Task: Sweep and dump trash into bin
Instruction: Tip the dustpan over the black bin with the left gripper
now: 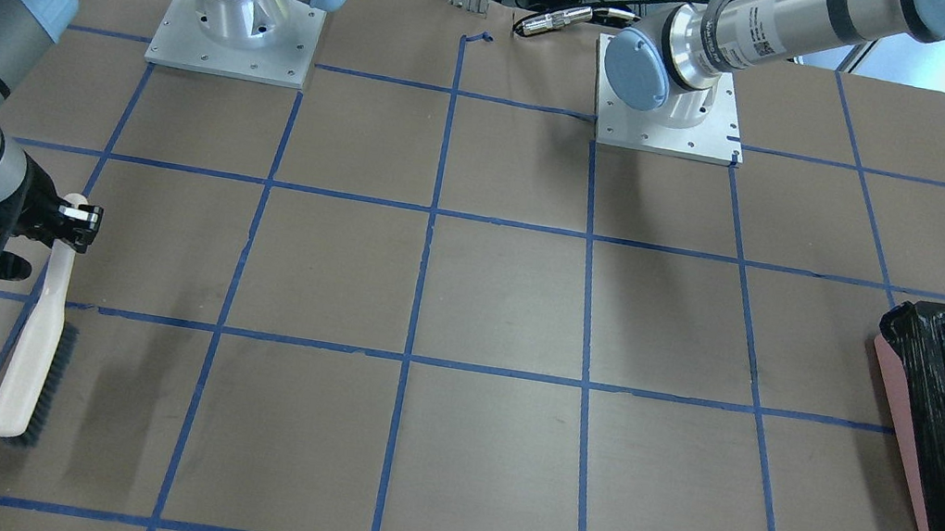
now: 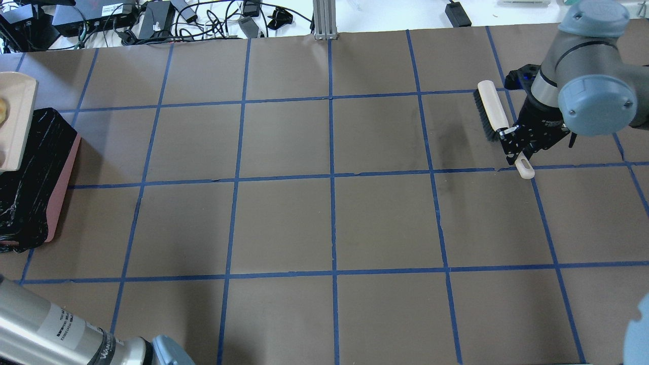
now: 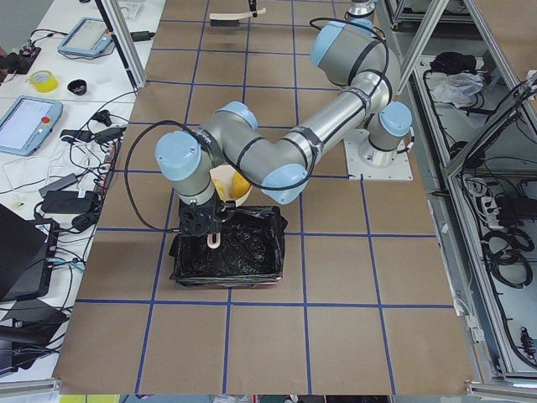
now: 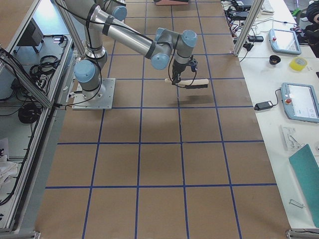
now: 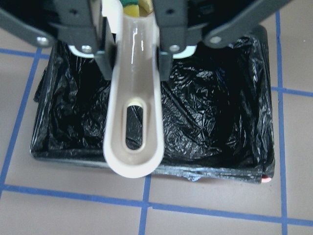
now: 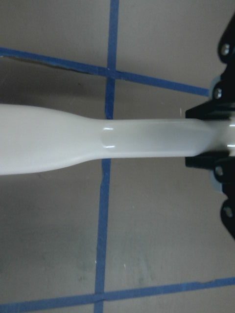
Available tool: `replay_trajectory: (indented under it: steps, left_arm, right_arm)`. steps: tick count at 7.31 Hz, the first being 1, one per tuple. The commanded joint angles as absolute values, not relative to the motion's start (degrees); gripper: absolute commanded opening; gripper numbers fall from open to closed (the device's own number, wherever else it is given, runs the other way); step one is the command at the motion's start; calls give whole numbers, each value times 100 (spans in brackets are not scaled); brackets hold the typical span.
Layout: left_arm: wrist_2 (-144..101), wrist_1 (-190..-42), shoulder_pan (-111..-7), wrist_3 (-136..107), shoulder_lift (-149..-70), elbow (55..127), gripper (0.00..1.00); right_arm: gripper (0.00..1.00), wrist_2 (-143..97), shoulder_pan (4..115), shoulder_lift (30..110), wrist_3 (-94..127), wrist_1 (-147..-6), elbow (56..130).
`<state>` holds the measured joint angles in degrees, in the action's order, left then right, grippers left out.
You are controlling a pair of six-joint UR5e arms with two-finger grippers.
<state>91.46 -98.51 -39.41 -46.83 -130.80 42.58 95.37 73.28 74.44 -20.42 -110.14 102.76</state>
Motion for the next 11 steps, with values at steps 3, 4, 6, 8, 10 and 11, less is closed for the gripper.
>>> replay_trajectory:
  steps: [3, 4, 6, 8, 10, 11]
  left_arm:
    - [9471, -9108, -3613, -3671, -13334, 4339, 0]
    - [9744, -8792, -3534, -3526, -13281, 4551, 0]
    - [10148, -8342, -3533, -3359, -13315, 4640, 0]
    - [10564, -8123, -3542, -3322, -13202, 4658, 0]
    - [10591, -7606, -3682, -3567, -13061, 4833, 0]
    - [10556, -7237, -3839, -3873, -13017, 4930, 0]
  right_arm:
    - [0, 9624, 6864, 6873, -2479, -11373, 10151]
    - [0, 9624, 6864, 6873, -2435, -11373, 10151]
    - [0, 9598, 6864, 6873, -2364, -11373, 10178]
    - [0, 9607, 6864, 6873, -2198, -11373, 10187]
    - [52, 9510, 6864, 6864, -2171, -11932, 10187]
    - [59, 9510, 6864, 6864, -2171, -11953, 10187]
